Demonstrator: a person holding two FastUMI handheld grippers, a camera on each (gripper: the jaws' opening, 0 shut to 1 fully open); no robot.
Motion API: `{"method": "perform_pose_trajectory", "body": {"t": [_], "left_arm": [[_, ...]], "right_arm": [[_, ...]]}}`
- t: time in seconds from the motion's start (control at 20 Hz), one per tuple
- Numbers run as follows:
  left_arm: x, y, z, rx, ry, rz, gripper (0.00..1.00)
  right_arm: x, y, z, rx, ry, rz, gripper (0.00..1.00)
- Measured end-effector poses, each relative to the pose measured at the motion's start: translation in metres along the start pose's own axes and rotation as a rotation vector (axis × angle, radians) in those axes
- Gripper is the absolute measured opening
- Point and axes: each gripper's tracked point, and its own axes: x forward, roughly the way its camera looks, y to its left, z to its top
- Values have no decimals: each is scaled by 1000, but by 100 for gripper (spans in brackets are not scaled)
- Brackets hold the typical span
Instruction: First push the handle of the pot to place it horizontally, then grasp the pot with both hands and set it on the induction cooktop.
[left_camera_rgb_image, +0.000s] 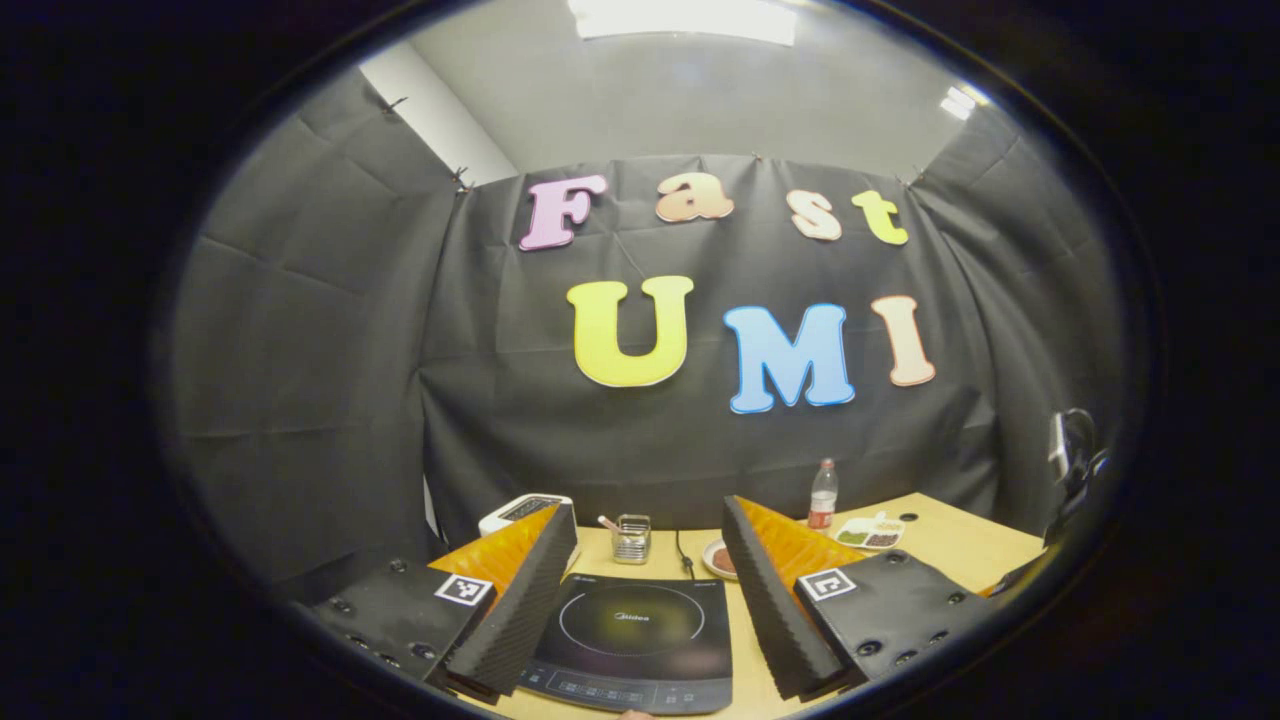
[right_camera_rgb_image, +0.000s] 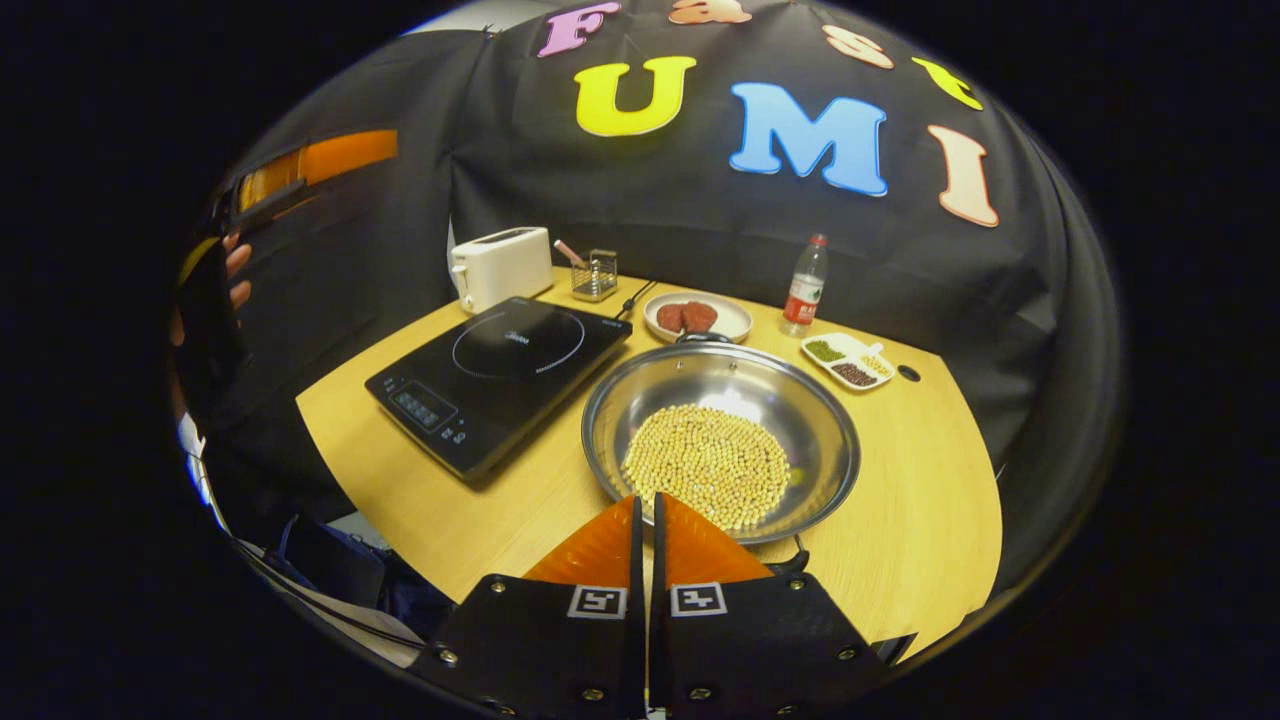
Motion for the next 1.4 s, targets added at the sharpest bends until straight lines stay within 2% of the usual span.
{"method": "perform_pose_trajectory", "body": {"t": [0.3,0.55,0.6,0.85,0.9,1.05,1.1,1.4], "left_arm": [[17,-29,-5,29,23,16,95],[28,-45,-7,59,37,22,96],[30,-48,-7,63,38,23,92],[39,-67,-6,56,36,17,92],[41,-70,-7,55,35,15,96],[45,-82,-9,47,38,12,96],[46,-84,-10,45,38,14,92],[50,-93,-17,35,48,36,92]], "right_arm": [[20,-10,-36,-4,103,73,2],[35,-18,-57,94,182,128,1],[34,-20,-57,103,185,132,1],[38,-47,-66,60,210,82,1],[38,-54,-66,66,214,74,1],[39,-73,-68,68,226,38,1],[39,-80,-68,66,229,27,1],[45,-122,-64,75,246,-27,1]]}}
